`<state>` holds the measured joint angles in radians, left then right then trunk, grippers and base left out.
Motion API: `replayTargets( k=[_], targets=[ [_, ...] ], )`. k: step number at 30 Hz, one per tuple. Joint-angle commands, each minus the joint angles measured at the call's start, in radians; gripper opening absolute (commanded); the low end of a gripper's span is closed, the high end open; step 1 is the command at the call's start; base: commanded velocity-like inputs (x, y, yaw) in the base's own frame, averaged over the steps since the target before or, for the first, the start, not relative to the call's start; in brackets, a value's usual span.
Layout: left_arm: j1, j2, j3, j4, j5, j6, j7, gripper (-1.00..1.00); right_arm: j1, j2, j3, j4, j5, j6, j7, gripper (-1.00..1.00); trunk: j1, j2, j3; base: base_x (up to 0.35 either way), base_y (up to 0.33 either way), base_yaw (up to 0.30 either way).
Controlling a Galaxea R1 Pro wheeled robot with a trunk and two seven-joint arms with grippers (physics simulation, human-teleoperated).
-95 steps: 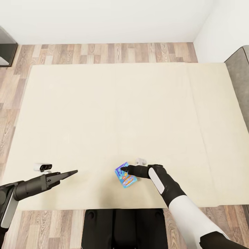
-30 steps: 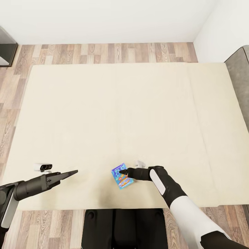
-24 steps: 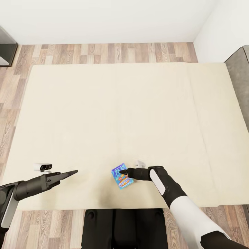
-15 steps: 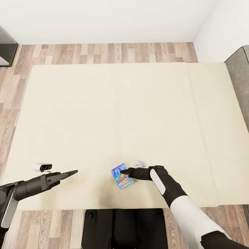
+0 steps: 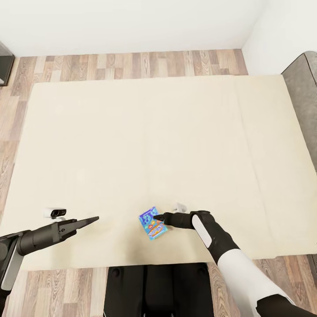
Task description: Put all the toys in the child's room - the three board games (two on the bed and one on the table), the two jigsaw puzzles on the table, and the tennis ball on the table - inside the toy box on the table in the child's room.
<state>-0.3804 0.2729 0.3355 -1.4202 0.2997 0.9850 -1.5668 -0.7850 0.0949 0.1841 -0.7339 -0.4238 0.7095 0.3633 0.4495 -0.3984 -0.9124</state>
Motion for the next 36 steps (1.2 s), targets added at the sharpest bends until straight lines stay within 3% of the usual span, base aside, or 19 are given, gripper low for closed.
replayTargets(
  k=[1, 21, 36],
  targets=[
    [0.0, 0.0, 0.0, 0.0, -0.001, 0.011, -0.004, 1.0, 0.0, 0.0, 0.0, -0.001, 0.0, 0.004, 0.002, 1.0, 0.001, -0.002, -0.003, 0.0, 0.0, -0.113],
    [0.0, 0.0, 0.0, 0.0, -0.001, 0.011, -0.004, 1.0, 0.001, 0.004, 0.002, 0.0, 0.0, -0.008, -0.001, 1.0, 0.001, -0.002, -0.021, 0.0, 0.0, -0.038],
    [0.0, 0.0, -0.001, 0.0, -0.001, 0.011, -0.004, 1.0, 0.001, 0.005, 0.01, 0.002, 0.0, -0.025, -0.001, 1.0, 0.001, -0.002, -0.021, 0.0, 0.0, 0.158]
  ],
)
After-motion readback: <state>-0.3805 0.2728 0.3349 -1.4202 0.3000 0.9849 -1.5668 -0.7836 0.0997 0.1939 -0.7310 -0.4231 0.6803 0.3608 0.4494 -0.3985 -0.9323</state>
